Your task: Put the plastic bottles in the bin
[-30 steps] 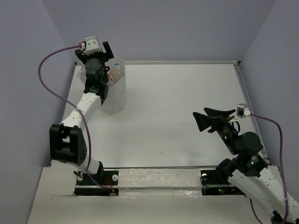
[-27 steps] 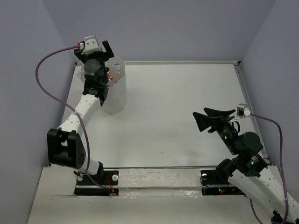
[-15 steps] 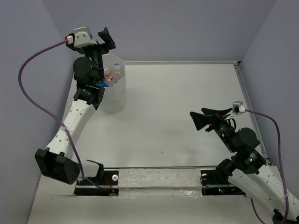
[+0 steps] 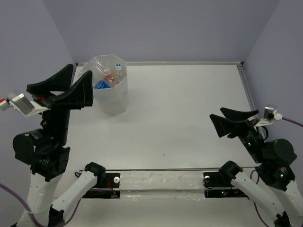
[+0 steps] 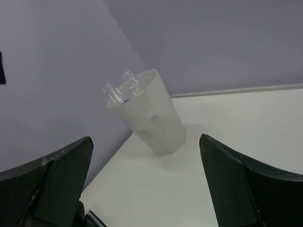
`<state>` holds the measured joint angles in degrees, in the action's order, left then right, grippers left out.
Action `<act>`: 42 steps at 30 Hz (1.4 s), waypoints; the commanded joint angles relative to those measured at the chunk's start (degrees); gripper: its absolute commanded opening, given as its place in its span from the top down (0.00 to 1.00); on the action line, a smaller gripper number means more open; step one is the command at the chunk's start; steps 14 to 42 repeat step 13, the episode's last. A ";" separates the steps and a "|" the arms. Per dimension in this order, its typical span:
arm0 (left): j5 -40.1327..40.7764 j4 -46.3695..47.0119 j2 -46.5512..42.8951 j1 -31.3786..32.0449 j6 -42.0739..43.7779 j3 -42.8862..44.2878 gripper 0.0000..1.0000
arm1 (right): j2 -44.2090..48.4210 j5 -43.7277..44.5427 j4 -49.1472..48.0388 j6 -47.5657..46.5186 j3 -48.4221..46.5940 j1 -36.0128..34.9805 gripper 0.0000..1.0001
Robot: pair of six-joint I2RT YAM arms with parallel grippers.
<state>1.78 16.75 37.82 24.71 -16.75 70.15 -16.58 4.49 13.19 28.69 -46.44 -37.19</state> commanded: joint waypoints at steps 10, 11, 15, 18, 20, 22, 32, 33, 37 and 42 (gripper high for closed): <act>-0.63 -18.42 -22.71 0.08 -9.00 -22.78 0.01 | 10.43 5.35 1.93 -2.58 -1.03 -0.08 0.00; -0.81 -18.51 -22.45 -0.01 -8.82 -22.60 0.01 | 9.73 5.35 1.58 -2.58 -1.29 -0.08 0.00; -0.46 -17.81 -21.30 0.08 -8.56 -21.29 0.01 | 7.88 4.92 -0.09 -3.28 -3.03 -0.08 0.00; -0.46 -17.81 -21.30 0.08 -8.56 -21.29 0.01 | 7.88 4.92 -0.09 -3.28 -3.03 -0.08 0.00; -0.46 -17.81 -21.30 0.08 -8.56 -21.29 0.01 | 7.88 4.92 -0.09 -3.28 -3.03 -0.08 0.00; -0.46 -17.81 -21.30 0.08 -8.56 -21.29 0.01 | 7.88 4.92 -0.09 -3.28 -3.03 -0.08 0.00; -0.46 -17.81 -21.30 0.08 -8.56 -21.29 0.01 | 7.88 4.92 -0.09 -3.28 -3.03 -0.08 0.00; -0.46 -17.81 -21.30 0.08 -8.56 -21.29 0.01 | 7.88 4.92 -0.09 -3.28 -3.03 -0.08 0.00; -0.46 -17.81 -21.30 0.08 -8.56 -21.29 0.01 | 7.88 4.92 -0.09 -3.28 -3.03 -0.08 0.00; -0.46 -17.81 -21.30 0.08 -8.56 -21.29 0.01 | 7.88 4.92 -0.09 -3.28 -3.03 -0.08 0.00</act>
